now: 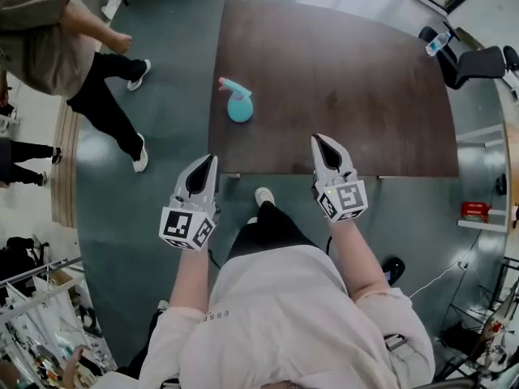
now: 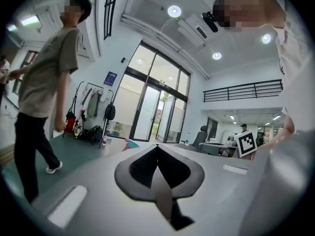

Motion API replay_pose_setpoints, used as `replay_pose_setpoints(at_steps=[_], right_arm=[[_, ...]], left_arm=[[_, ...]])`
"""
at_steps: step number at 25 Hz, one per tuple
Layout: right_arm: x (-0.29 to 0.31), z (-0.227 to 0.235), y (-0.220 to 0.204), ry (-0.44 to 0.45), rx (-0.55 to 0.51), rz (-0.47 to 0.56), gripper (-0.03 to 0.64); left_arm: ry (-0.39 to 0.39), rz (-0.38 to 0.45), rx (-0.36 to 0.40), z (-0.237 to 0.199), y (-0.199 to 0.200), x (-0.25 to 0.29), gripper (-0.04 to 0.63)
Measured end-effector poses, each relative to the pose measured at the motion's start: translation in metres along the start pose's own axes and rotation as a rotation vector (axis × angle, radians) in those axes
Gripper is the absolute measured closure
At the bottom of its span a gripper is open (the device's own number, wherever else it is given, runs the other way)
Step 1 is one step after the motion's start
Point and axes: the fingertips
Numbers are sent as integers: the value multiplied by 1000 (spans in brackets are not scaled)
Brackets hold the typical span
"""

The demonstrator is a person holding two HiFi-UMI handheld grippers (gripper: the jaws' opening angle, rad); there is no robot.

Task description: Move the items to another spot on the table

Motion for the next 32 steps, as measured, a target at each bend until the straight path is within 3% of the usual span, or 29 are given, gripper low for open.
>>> replay_pose_setpoints(at_steps=[7, 13, 20, 24, 32], right_arm=[[-79, 12, -23, -54, 26, -64, 626], [-147, 41, -27, -46, 23, -57, 626], [-247, 115, -26, -50, 36, -50, 626], [-300, 149, -34, -52, 19, -73, 626], [-383, 180, -36, -59, 10, -76, 626]], left_arm=[[-77, -68, -7, 76, -33, -13, 578], [-111, -54, 22, 159, -44, -5, 578], [-78, -5, -26, 269, -64, 15, 578], [-61, 3, -13, 328, -83, 18, 578], [-74, -13, -19, 416, -107, 13, 578]])
Point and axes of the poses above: the fingertips, and each gripper's own axes: x forward along the fingers, z to its right, y out of its top, and after that the axes turned 6 degrees about y, right-handed
